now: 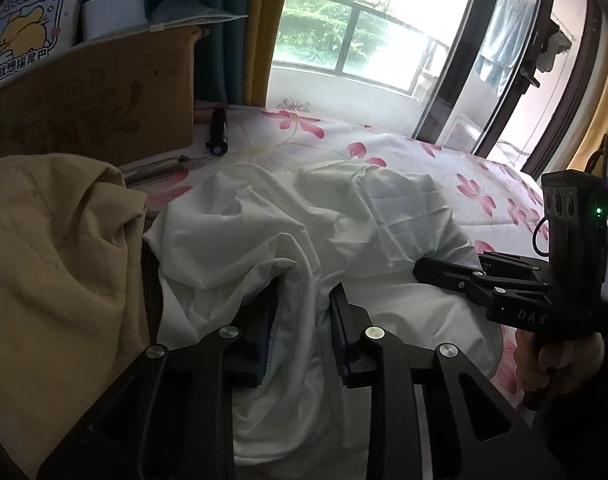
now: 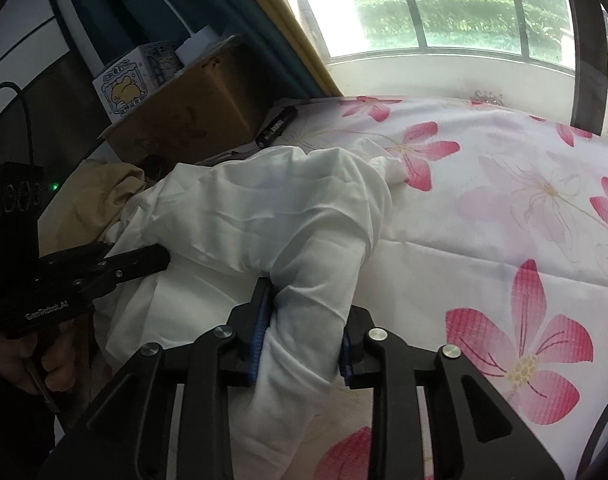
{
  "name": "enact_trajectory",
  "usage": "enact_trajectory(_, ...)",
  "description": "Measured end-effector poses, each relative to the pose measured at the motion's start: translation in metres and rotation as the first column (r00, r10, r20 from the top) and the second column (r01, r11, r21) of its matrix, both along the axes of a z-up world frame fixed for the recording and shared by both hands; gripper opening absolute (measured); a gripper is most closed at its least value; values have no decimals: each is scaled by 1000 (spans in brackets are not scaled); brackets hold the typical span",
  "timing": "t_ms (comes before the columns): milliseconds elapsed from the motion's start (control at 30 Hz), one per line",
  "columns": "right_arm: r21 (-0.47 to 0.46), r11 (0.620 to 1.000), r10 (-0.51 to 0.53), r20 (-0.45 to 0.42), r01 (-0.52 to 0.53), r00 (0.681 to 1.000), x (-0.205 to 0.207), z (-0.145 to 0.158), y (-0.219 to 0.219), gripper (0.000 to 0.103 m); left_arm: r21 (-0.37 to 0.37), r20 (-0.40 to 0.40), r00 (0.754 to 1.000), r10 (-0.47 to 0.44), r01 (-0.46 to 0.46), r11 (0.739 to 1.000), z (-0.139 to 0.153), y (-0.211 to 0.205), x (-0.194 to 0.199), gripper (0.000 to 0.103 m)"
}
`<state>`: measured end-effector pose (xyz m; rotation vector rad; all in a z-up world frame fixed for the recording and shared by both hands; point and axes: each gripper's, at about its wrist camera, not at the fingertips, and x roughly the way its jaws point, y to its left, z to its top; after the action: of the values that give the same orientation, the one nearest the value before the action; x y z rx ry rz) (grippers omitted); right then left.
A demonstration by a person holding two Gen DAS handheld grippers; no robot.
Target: Fold large clothes
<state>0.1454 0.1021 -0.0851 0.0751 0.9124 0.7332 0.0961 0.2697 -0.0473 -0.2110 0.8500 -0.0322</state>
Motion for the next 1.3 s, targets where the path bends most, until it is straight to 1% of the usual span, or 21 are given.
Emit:
enact_trajectory(133,-10,1000,-9,-4,9,1000,-1,-1,-3,34,0,-34,999,12,-12,1000,2,-4,-6,32)
enact_trajectory(233,-21,1000,-1,-5,1,1000,-2,-1,-4,42,3,-41,999,32,-32,999,3,-4,-13,33)
enact_trajectory(267,-27,1000,-3,-5,2,1000,-3,-1,-4,46,6,-40,999,36,-36,999,4,-4,-15,34)
enact_trajectory(300,-36,999,-10,-5,10,1000,-4,0,-5,49,9,-43,998,41,-41,999,4,-5,-18,34)
enact_trajectory(333,-40,999,-17,-5,17,1000,-5,0,-7,54,9,-46,998,45,-44,999,4,-5,-21,35)
enact_trajectory(367,-40,999,-23,-9,22,1000,-6,0,-9,55,8,-50,998,49,-48,999,3,-5,-23,36)
enact_trajectory(500,-26,999,-29,-41,28,999,-11,0,-18,57,6,-66,996,62,-62,998,0,-7,-32,38)
enact_trajectory(700,-13,1000,-24,-61,23,998,-28,-1,-27,57,5,-87,993,83,-83,997,-5,-9,-45,38)
enact_trajectory(900,24,999,-42,-99,44,994,-41,-5,-36,57,13,-82,991,103,-102,995,-5,-11,-58,38)
enact_trajectory(1100,3,998,-57,-89,57,994,-52,-1,-39,58,26,-75,990,122,-121,992,-3,-14,-68,38)
enact_trajectory(1133,-4,998,-61,-83,61,995,-53,1,-40,59,28,-71,990,124,-122,992,-2,-15,-69,38)
enact_trajectory(1167,-16,997,-70,-73,69,995,-55,2,-41,64,31,-62,990,127,-125,992,1,-16,-72,38)
enact_trajectory(1233,-31,996,-86,-60,85,994,-59,4,-44,72,37,-50,990,130,-128,991,4,-19,-76,38)
enact_trajectory(1300,-32,995,-93,-58,92,994,-63,5,-47,75,45,-41,991,130,-129,991,6,-22,-80,38)
